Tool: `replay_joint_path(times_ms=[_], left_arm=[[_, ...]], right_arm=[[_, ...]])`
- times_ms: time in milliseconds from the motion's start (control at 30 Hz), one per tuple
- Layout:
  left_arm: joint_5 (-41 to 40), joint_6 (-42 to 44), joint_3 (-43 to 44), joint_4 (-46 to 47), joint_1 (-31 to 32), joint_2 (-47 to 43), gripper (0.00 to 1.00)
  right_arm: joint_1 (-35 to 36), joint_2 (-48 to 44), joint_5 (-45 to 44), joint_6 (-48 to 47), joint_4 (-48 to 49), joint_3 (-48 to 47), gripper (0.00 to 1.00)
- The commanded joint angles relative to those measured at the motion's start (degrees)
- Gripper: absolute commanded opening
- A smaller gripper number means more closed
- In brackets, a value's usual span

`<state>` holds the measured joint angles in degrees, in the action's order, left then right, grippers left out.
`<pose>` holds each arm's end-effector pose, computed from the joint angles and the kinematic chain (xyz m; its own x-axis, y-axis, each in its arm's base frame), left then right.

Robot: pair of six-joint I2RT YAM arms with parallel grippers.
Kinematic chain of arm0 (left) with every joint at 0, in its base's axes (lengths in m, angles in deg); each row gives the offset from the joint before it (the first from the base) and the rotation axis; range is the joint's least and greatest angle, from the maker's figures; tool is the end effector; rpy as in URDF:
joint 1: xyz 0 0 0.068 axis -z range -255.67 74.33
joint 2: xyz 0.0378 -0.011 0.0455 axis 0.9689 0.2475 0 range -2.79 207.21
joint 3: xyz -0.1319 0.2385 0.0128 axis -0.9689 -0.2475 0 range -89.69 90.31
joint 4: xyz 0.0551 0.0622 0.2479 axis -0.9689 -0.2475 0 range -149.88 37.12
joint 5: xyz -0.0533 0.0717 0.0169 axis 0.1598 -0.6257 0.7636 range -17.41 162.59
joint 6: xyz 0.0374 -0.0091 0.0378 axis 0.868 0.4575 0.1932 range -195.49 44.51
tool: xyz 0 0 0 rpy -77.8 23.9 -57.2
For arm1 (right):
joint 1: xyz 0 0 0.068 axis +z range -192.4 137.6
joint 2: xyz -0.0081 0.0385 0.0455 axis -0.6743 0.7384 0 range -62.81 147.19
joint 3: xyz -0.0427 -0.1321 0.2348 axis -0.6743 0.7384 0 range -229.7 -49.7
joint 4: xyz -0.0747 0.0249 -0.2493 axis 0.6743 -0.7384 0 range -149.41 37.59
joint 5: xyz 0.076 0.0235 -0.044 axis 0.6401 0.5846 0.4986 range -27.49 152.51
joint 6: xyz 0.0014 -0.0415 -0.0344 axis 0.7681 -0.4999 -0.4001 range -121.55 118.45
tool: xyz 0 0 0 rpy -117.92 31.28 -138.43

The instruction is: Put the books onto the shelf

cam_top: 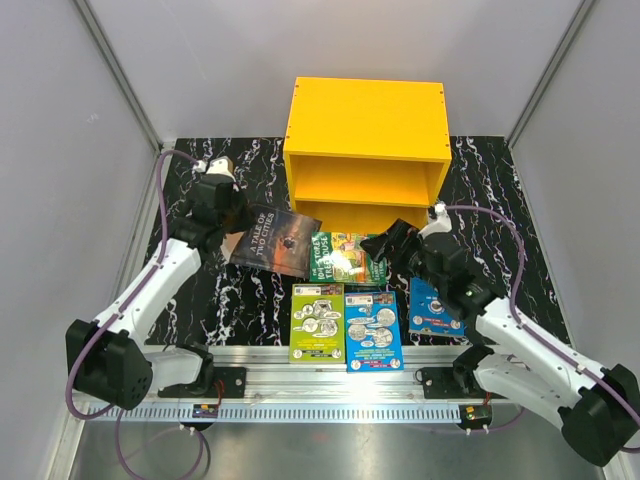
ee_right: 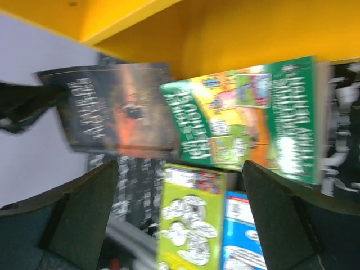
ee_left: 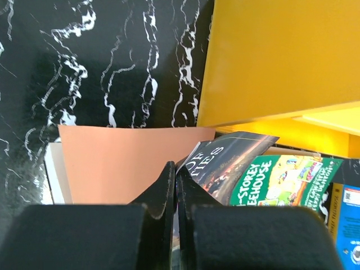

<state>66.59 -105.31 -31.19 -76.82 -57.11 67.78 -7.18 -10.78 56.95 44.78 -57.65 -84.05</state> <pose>0.2598 -0.0832 0.3055 -0.6011 -0.3199 -0.7324 -0.0721 0.9343 -0.3490 0.1736 0.1183 0.2617 -0.5820 0.4703 -0.6634 -0.1160 0.7594 0.6402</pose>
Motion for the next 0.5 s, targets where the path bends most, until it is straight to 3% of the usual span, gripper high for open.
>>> replay_joint_path(times_ms=[0, 300, 467], left_arm=[[3.3, -2.8, 3.6, 5.2, 0.3, -1.6, 0.0], [5.3, -6.7, 2.3, 5.1, 1.0, -2.7, 0.0], [5.4, -8.0, 1.4, 4.9, 2.2, -3.7, 0.0]], right_arm=[[1.3, 1.8, 11.3, 8.6, 12.6, 3.0, 1.0], [10.7, 27.8, 19.6, 26.9, 46.7, 2.3, 1.0], [16.4, 40.4, 18.2, 31.7, 51.4, -4.4, 1.0]])
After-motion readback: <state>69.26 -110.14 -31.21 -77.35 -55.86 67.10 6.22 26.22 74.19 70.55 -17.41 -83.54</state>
